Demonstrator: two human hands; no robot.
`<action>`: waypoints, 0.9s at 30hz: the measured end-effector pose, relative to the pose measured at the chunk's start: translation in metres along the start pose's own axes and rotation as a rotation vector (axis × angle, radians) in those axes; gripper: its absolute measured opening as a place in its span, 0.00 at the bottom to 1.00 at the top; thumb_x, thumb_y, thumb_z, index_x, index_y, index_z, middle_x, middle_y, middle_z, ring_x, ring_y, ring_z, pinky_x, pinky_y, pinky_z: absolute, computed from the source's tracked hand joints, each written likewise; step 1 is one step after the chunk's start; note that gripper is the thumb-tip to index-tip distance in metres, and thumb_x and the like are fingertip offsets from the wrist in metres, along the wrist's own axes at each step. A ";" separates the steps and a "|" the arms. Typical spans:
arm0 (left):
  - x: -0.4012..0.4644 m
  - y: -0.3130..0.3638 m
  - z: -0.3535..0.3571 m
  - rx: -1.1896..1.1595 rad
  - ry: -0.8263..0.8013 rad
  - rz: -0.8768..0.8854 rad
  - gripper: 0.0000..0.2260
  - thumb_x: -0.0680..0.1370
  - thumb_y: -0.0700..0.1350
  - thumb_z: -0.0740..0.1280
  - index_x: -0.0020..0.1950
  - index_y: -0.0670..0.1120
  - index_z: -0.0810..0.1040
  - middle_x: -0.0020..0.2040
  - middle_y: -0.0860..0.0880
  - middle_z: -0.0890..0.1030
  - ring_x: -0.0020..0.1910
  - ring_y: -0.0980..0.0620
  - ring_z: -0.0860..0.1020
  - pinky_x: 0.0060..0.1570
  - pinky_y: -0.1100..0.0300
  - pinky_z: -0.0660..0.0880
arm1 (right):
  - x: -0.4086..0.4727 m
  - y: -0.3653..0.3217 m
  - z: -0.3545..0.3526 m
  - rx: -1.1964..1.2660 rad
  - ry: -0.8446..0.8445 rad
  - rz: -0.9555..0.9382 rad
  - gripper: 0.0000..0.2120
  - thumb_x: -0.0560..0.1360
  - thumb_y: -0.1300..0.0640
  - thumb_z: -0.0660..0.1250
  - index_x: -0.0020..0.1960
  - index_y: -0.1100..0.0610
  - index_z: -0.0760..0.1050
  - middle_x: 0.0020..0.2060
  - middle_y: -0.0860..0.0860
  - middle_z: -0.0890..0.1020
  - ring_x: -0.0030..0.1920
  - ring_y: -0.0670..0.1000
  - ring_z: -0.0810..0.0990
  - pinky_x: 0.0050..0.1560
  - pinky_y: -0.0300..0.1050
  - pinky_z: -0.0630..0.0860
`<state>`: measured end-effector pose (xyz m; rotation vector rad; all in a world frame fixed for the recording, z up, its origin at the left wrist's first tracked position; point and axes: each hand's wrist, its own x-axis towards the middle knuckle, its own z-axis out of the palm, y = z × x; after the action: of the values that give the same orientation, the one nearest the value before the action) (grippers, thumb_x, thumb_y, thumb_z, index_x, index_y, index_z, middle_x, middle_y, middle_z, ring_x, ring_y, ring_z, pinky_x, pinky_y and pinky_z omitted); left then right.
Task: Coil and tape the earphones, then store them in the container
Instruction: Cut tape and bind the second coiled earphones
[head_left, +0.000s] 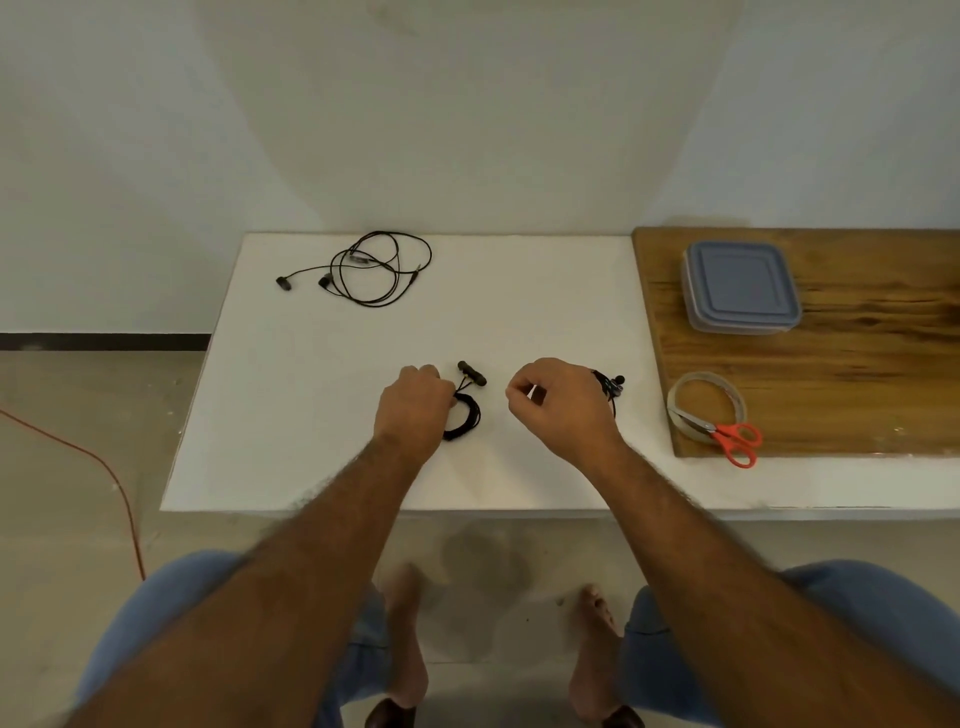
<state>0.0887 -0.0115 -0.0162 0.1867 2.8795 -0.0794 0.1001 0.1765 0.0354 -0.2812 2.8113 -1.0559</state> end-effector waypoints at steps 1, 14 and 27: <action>-0.002 0.001 -0.001 0.034 -0.002 0.010 0.09 0.79 0.42 0.66 0.59 0.48 0.78 0.53 0.48 0.76 0.53 0.47 0.74 0.41 0.57 0.73 | 0.000 0.000 -0.001 0.000 -0.001 0.002 0.05 0.75 0.56 0.66 0.43 0.53 0.81 0.38 0.40 0.78 0.37 0.44 0.77 0.44 0.39 0.72; -0.015 0.011 -0.016 0.017 -0.031 0.158 0.07 0.80 0.41 0.63 0.57 0.45 0.75 0.46 0.47 0.80 0.40 0.49 0.76 0.38 0.59 0.67 | 0.008 -0.012 -0.017 0.261 0.142 0.091 0.06 0.74 0.59 0.67 0.38 0.55 0.79 0.33 0.45 0.81 0.36 0.45 0.78 0.42 0.41 0.77; -0.050 0.058 -0.129 -0.053 0.188 0.385 0.09 0.82 0.42 0.59 0.53 0.47 0.79 0.35 0.49 0.71 0.34 0.49 0.72 0.35 0.57 0.68 | -0.017 -0.035 -0.038 0.354 0.284 0.136 0.07 0.81 0.56 0.57 0.46 0.56 0.71 0.30 0.50 0.79 0.31 0.49 0.78 0.33 0.48 0.75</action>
<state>0.1127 0.0491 0.1195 0.7696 2.9642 0.0904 0.1141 0.1786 0.0878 0.1034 2.7493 -1.6387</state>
